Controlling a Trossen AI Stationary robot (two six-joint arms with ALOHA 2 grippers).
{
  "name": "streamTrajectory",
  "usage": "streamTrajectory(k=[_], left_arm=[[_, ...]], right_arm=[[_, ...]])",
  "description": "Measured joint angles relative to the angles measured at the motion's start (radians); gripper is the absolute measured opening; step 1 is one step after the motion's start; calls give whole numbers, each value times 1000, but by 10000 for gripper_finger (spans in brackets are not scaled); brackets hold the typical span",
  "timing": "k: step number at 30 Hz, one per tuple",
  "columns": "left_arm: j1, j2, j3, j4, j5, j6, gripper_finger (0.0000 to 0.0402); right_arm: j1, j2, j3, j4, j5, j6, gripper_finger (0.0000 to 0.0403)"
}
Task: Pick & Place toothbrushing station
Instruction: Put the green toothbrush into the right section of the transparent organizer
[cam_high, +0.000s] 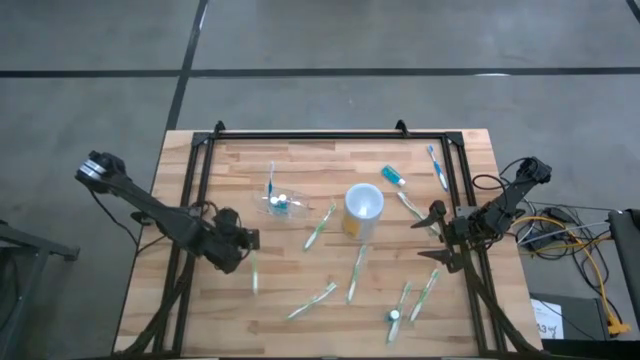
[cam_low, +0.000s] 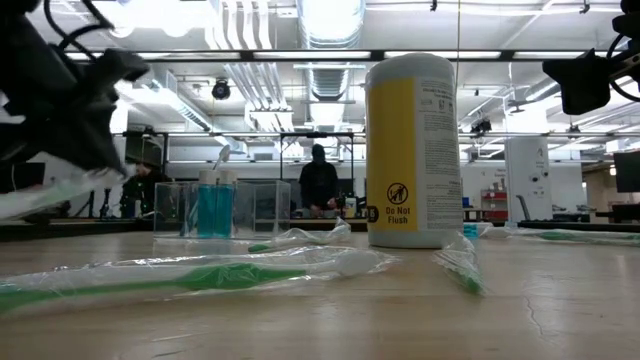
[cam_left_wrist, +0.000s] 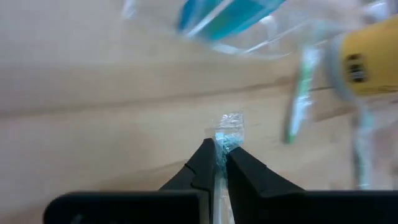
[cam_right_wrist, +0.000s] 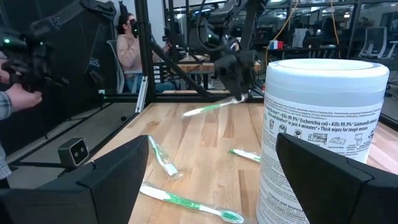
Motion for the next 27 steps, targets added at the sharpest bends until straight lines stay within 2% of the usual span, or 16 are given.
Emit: streamTrajectory(k=[6,19,22,27], left_arm=[[21,-43,46,3,-128,168,28],[158,-18,252,-50,-224,586,28],[188,-11,276,5,-251,695,29],[220,3,271,209,-333,952,29]], right_arm=[[0,0,0,0,0,0,346],[0,0,0,0,0,0,346],[0,0,0,0,0,0,345],[0,0,0,0,0,0,350]])
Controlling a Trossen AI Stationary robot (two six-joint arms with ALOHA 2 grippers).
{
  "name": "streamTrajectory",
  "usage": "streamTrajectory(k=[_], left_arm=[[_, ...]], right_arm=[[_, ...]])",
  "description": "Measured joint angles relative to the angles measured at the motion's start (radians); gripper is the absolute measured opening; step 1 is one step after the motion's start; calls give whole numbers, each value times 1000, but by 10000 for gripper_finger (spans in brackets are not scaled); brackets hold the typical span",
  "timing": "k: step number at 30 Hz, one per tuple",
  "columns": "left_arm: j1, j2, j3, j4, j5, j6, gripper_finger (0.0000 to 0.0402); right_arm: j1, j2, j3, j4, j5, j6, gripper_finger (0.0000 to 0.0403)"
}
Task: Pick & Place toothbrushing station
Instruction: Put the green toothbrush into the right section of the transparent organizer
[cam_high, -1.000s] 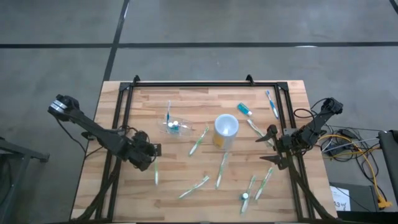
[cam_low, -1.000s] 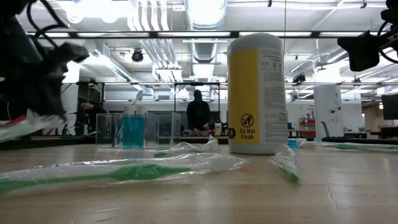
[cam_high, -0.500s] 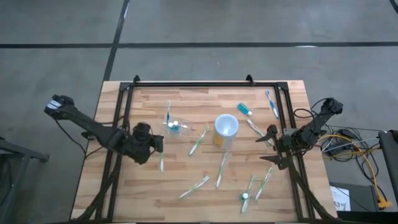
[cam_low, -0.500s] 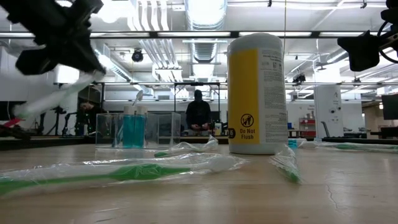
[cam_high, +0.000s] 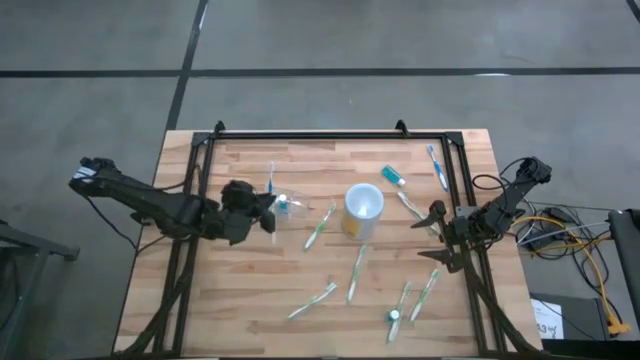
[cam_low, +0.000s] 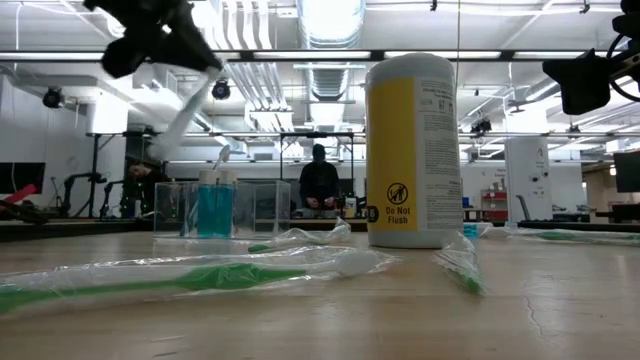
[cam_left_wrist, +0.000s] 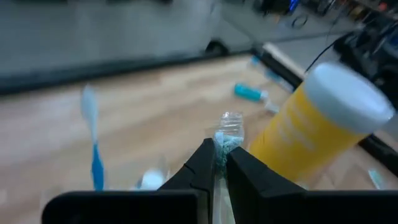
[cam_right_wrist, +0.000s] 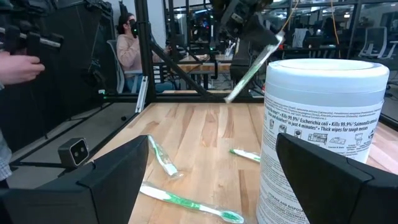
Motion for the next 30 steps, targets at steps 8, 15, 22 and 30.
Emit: streamTrajectory(k=[8,15,22,30], left_arm=[[65,50,-1,221,-72,325,28],[137,106,-3,401,-63,448,22],[177,177,-3,609,-54,632,26],[226,252,-3,625,-52,633,26]], right_arm=[[0,0,0,0,0,0,345],[0,1,0,0,0,0,349],[0,1,0,0,0,0,346],[0,1,0,0,0,0,348]])
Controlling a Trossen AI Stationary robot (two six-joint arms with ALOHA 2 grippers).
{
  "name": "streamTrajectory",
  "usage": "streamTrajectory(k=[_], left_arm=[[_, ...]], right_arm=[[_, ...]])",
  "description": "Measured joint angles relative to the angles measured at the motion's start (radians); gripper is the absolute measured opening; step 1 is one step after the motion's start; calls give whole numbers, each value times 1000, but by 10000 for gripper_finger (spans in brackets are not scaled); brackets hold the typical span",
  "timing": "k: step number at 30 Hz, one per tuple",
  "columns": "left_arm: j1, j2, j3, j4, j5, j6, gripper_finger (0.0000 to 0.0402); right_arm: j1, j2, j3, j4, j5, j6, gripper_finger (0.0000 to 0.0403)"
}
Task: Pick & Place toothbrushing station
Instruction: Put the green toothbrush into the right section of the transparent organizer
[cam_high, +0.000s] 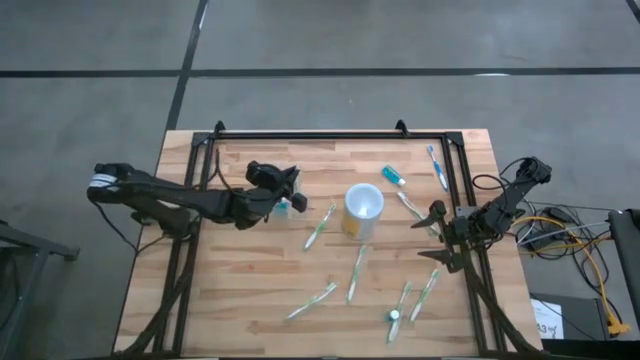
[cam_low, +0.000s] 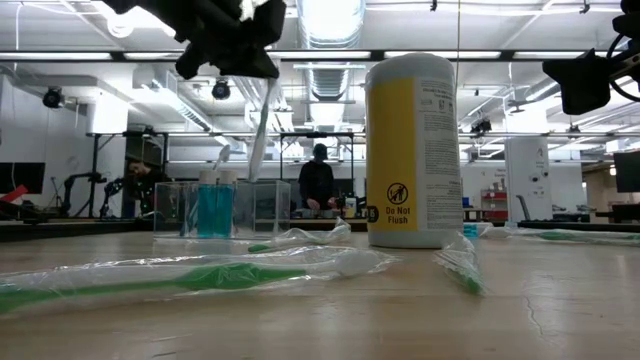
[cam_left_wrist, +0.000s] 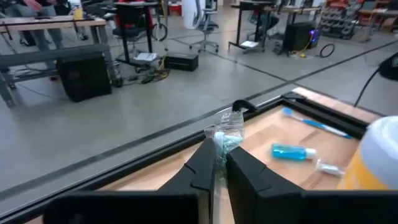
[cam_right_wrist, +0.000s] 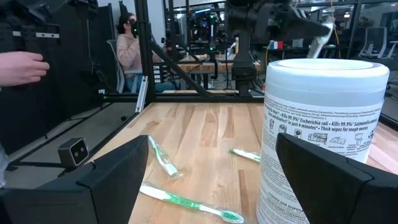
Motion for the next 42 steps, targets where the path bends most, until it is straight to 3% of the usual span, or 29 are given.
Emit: streamTrajectory(k=[5,12,26,42], left_arm=[[4,38,0,-5,11,-35,27],[4,67,0,-106,33,-242,27],[4,75,-1,-220,125,-345,29],[3,74,-1,-227,177,-368,104]], right_arm=[[0,0,0,0,0,0,346],[0,0,0,0,0,0,349],[0,0,0,0,0,0,348],[0,-1,0,0,0,0,345]])
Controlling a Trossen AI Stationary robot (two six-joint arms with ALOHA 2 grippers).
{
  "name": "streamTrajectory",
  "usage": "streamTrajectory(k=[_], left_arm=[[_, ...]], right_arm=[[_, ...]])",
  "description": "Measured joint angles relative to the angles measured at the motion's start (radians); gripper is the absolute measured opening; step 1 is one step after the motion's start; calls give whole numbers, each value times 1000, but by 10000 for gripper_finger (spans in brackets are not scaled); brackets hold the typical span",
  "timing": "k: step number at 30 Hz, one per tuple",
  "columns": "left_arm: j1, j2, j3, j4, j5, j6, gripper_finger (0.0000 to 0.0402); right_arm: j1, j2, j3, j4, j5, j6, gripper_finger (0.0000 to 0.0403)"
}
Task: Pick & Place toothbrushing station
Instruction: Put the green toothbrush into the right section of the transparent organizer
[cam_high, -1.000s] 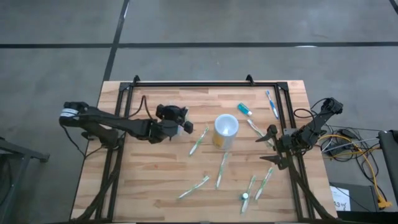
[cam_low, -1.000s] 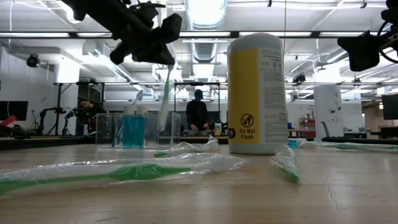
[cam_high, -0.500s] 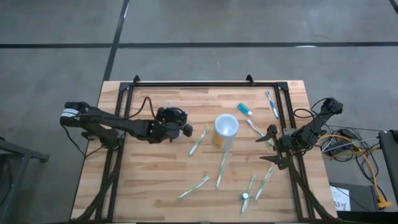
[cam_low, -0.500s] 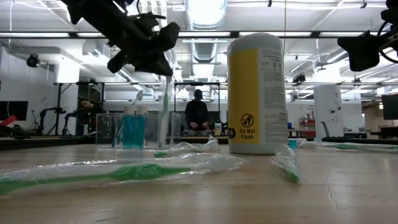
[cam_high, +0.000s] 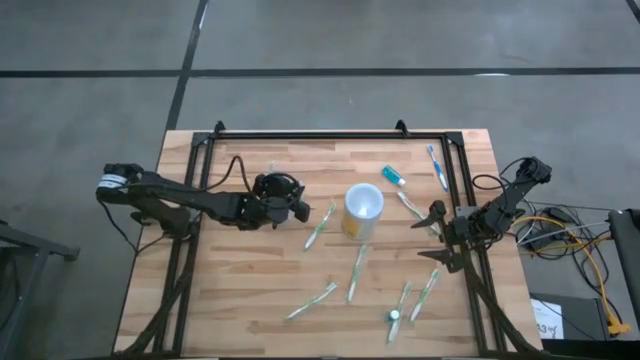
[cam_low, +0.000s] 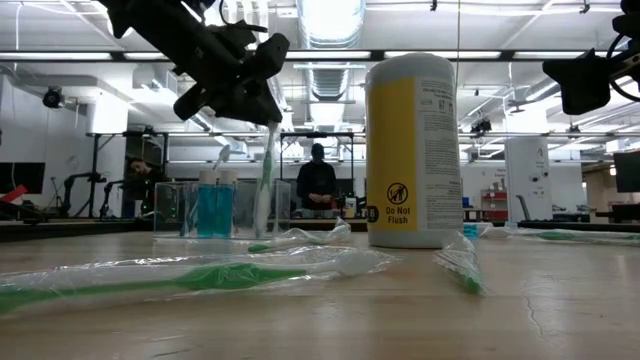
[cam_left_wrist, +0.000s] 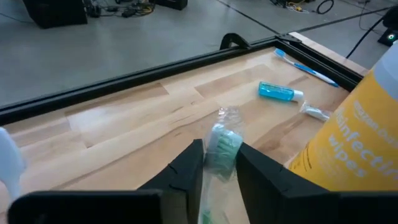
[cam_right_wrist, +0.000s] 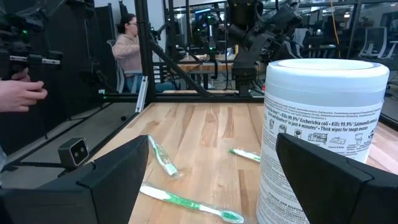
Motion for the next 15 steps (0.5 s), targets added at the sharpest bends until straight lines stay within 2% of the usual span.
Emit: streamTrajectory(k=[6,15], left_arm=[[0,-31,0,1,0,84,133],[0,-113,9,1,4,129,151]], right_arm=[[0,0,0,0,0,0,349],[0,0,0,0,0,0,345]])
